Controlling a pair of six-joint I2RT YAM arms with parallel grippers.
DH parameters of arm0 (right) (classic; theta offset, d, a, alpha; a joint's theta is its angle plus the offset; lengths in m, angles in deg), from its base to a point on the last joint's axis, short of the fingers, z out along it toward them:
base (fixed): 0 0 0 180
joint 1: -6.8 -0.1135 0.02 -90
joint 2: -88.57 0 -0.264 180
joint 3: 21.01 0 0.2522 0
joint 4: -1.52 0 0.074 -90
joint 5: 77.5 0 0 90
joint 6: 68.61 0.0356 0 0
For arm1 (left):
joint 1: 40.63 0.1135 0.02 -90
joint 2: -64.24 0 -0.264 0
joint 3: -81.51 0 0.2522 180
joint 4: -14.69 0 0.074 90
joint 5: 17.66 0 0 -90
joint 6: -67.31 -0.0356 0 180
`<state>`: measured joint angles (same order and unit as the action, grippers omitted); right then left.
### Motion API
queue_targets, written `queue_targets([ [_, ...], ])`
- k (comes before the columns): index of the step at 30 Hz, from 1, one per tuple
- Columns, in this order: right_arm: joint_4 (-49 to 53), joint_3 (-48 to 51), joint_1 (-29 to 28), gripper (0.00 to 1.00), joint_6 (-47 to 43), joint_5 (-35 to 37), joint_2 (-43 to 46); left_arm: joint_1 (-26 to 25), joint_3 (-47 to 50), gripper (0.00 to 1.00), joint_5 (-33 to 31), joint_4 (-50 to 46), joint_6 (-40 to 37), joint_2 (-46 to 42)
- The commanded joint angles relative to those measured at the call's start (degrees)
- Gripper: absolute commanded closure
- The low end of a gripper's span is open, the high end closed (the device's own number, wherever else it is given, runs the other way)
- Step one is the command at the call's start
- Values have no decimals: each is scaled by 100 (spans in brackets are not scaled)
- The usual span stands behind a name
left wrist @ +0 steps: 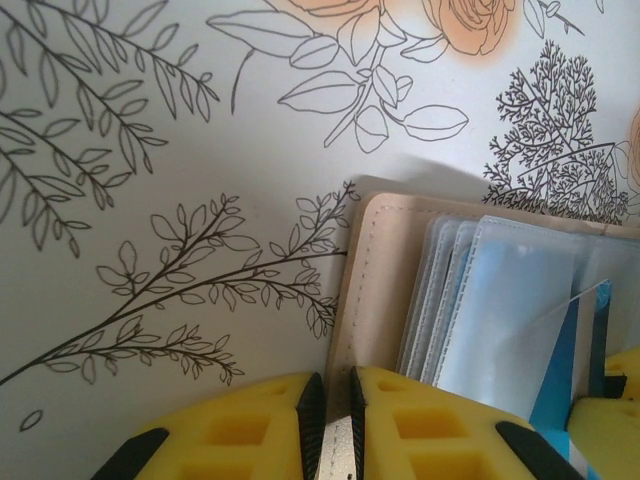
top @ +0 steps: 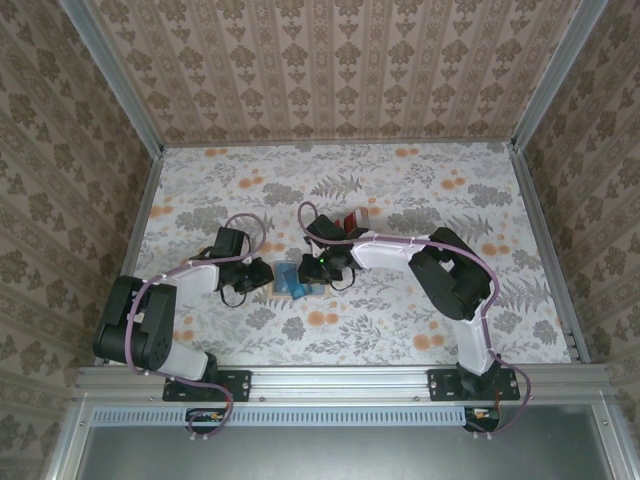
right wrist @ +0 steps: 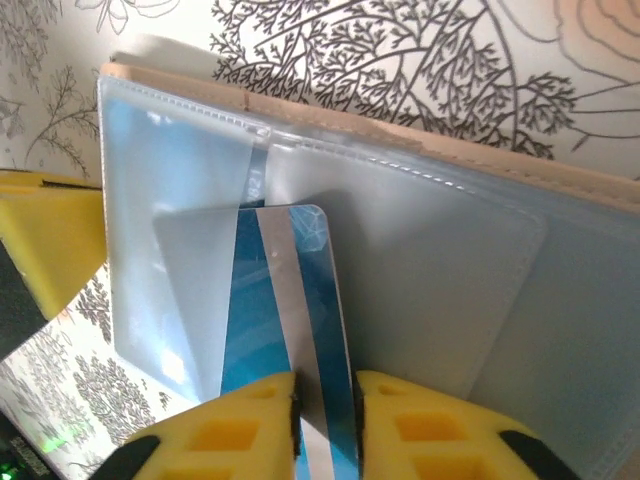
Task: Put the credit cards into the card holder
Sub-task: Insert the credit card into the card slot.
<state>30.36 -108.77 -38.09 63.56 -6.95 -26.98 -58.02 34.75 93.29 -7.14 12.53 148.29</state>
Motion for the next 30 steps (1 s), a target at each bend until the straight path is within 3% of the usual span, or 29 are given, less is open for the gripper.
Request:
queue_targets([
  [1, -141, 154, 47, 83, 26, -140, 103, -243, 188, 80, -27, 146, 55, 463],
  [6, -451, 389, 82, 95, 121, -298, 162, -238, 206, 81, -88, 52, 20, 408],
  [10, -934, 757, 188, 99, 294, -437, 243, -227, 223, 80, -124, 18, -1, 375],
  [21, -2895, 2033, 262, 100, 1150, 55, 493, -221, 245, 82, -143, -12, 19, 364],
  [30, -3302, 2391, 237, 100, 1200, 585, 700, -221, 257, 82, -144, 4, 41, 341],
])
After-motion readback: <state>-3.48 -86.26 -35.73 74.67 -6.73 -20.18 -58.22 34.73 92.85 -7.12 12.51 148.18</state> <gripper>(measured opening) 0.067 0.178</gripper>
